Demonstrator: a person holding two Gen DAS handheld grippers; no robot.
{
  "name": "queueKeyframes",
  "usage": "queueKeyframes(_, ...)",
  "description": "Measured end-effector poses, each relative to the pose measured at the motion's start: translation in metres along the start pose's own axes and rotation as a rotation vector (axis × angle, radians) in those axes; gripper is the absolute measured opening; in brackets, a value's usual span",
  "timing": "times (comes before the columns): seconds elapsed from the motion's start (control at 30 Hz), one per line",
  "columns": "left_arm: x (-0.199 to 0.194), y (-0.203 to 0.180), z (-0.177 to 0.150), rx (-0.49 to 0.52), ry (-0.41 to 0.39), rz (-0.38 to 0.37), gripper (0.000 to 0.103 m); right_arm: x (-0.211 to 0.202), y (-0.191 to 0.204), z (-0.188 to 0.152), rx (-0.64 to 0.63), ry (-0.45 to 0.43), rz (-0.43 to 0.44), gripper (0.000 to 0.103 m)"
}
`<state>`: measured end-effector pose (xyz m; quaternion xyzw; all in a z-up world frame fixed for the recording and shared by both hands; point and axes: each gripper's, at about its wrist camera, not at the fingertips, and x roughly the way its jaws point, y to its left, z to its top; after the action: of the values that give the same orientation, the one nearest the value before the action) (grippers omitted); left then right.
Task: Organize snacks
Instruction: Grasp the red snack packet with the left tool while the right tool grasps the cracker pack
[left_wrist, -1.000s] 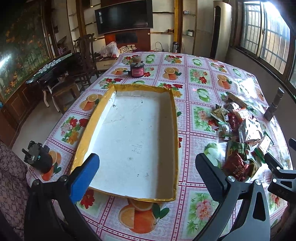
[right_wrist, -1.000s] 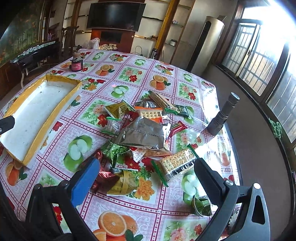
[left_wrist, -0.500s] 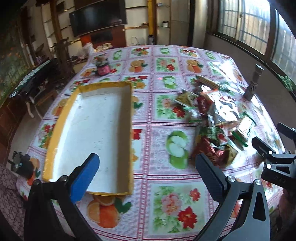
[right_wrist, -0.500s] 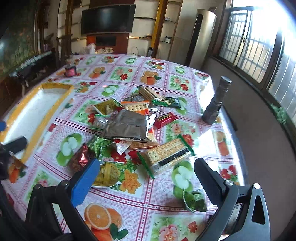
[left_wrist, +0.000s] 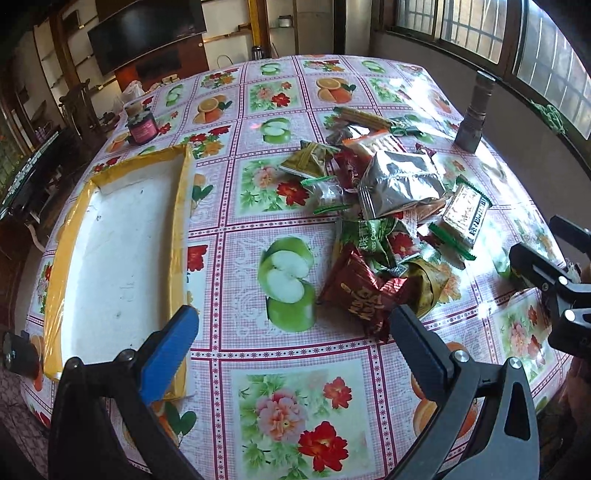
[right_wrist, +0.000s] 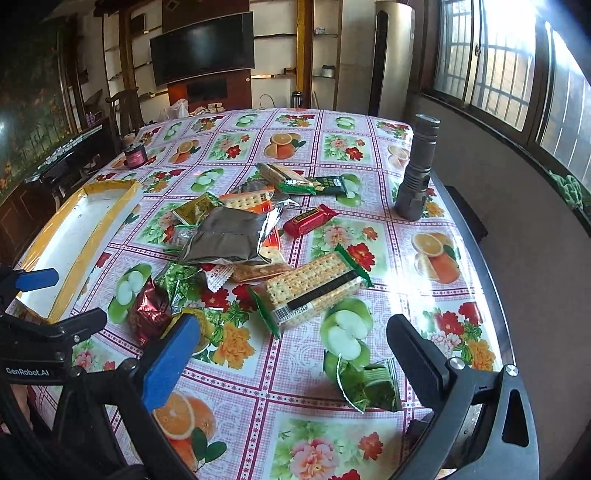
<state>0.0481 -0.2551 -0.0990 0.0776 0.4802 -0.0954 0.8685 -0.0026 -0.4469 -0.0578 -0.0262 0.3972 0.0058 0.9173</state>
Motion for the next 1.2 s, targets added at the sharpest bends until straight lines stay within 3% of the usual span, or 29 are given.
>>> queueKeyframes(0.27, 0.009, -0.005, 0.005, -0.008, 0.02, -0.007, 0.103, 0.006, -0.003, 0.002, -0.013, -0.003, 0.012, 0.101)
queueKeyframes(0.37, 0.013, -0.009, 0.008, 0.001, 0.023, -0.013, 0.103, 0.007, -0.01, 0.002, 0.016, -0.015, 0.083, 0.101)
queueKeyframes(0.63, 0.032, -0.017, 0.018, -0.01, 0.037, -0.076, 0.103, 0.026, -0.031, 0.0, 0.111, 0.025, 0.194, 0.069)
queueKeyframes(0.87, 0.057, -0.026, 0.022, 0.002, 0.071, -0.1, 0.102, 0.043, -0.031, 0.0, 0.128, 0.052, 0.213, 0.069)
queueKeyframes(0.9, 0.059, -0.026, 0.021, 0.004, 0.078, -0.105, 0.099, 0.047, -0.032, 0.001, 0.132, 0.053, 0.211, 0.069)
queueKeyframes(0.97, 0.065, -0.025, 0.019, 0.01, 0.094, -0.12, 0.078, 0.056, -0.033, 0.002, 0.146, 0.068, 0.21, 0.069)
queueKeyframes(1.2, 0.064, -0.013, 0.016, 0.037, 0.073, -0.109, 0.05, 0.089, -0.033, 0.006, 0.184, 0.137, 0.181, 0.07)
